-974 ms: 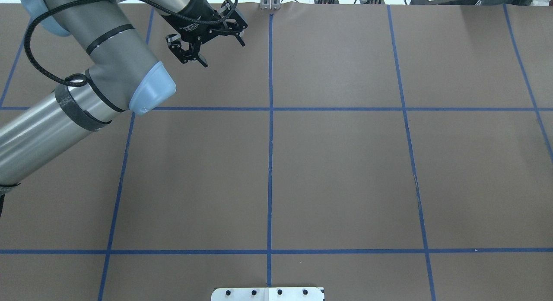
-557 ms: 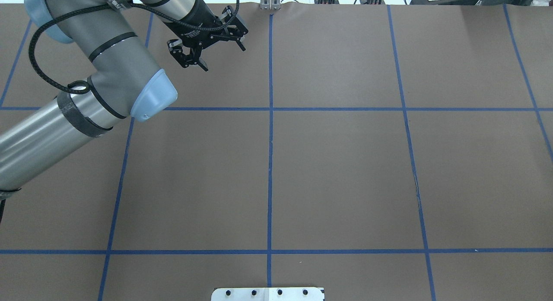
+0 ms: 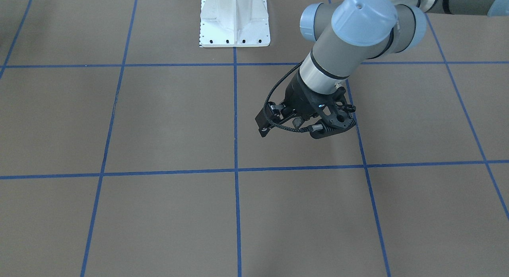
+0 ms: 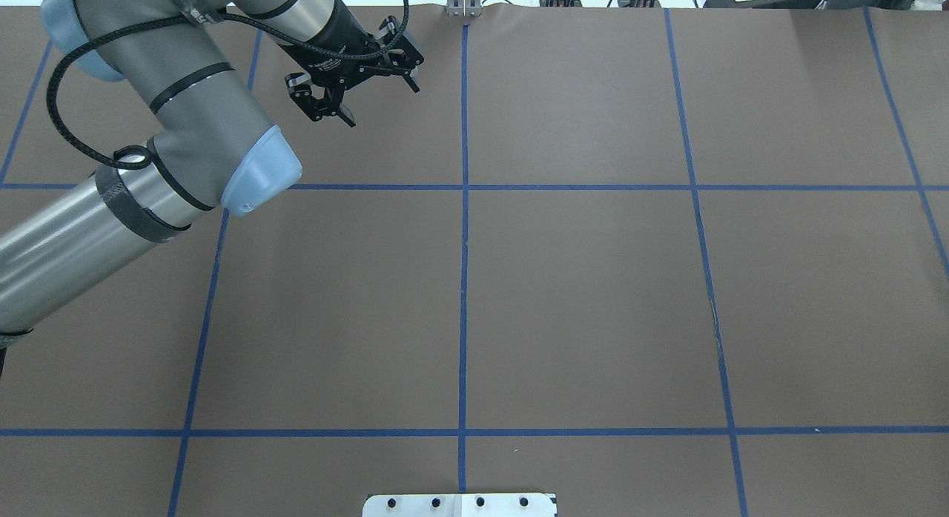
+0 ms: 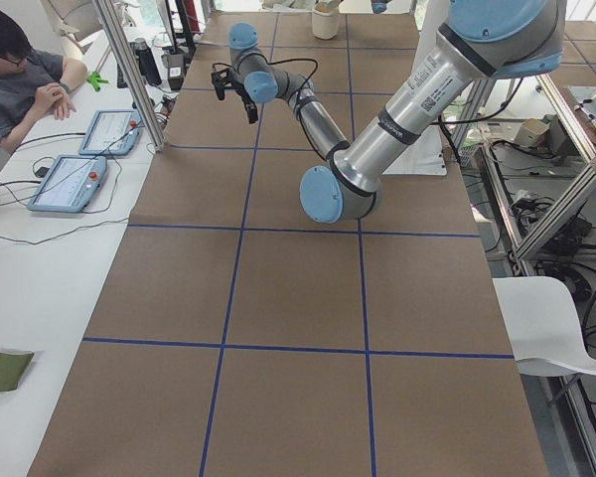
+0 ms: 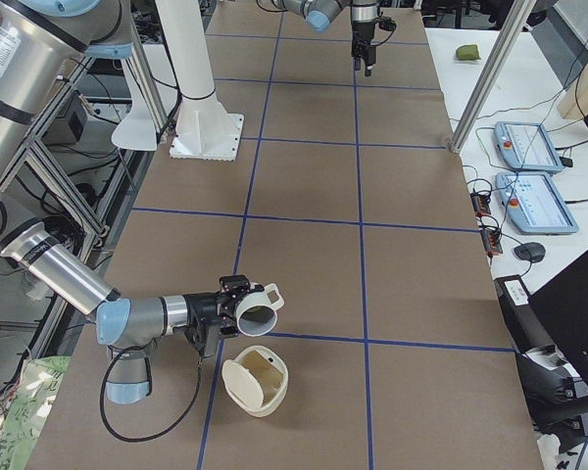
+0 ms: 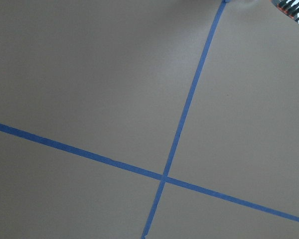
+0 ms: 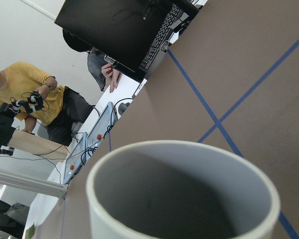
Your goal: Left arm hands cup to right arm to dump lemon
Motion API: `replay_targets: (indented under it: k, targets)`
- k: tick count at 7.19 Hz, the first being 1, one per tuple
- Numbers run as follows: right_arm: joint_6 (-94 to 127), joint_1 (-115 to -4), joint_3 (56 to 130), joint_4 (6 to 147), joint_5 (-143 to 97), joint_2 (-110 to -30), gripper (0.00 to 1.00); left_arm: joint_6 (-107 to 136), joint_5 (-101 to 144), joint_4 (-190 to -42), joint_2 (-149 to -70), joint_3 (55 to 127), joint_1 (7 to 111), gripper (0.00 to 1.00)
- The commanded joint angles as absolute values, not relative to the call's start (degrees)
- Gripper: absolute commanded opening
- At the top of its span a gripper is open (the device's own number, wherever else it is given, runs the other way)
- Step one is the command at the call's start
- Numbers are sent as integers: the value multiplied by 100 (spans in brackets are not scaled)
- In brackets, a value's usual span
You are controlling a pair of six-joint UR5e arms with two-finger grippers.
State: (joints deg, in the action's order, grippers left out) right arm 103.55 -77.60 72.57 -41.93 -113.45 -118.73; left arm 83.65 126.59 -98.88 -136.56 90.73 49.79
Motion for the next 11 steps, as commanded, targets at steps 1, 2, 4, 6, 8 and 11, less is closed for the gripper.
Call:
replay_targets:
  k: [1, 2, 4, 6, 8, 11]
  targets:
    - [11439, -7866, 7102, -4446, -11355, -11725, 16, 8358, 12639, -9888, -13649, 9088, 4975, 100]
    - [12122, -7971, 7093, -4552, -11355, -11655, 16, 8358, 12639, -9888, -13649, 9105, 4975, 100]
    - [13248, -8138, 6979, -4754, -11329, -11550, 16, 8358, 12630, -9888, -13658, 9176, 4975, 100]
    - [14278, -8436, 6900, -4764, -11338, -11382, 15, 8358, 12604, -9888, -13650, 9167, 4975, 100]
    - [14685, -8542, 6838, -4772, -11338, -11373, 15, 8358, 12586, -9888, -13658, 9176, 4975, 100]
    - [15633, -8604, 6803, -4921, -11338, -11320, 15, 8358, 12577, -9870, -13667, 9193, 4966, 100]
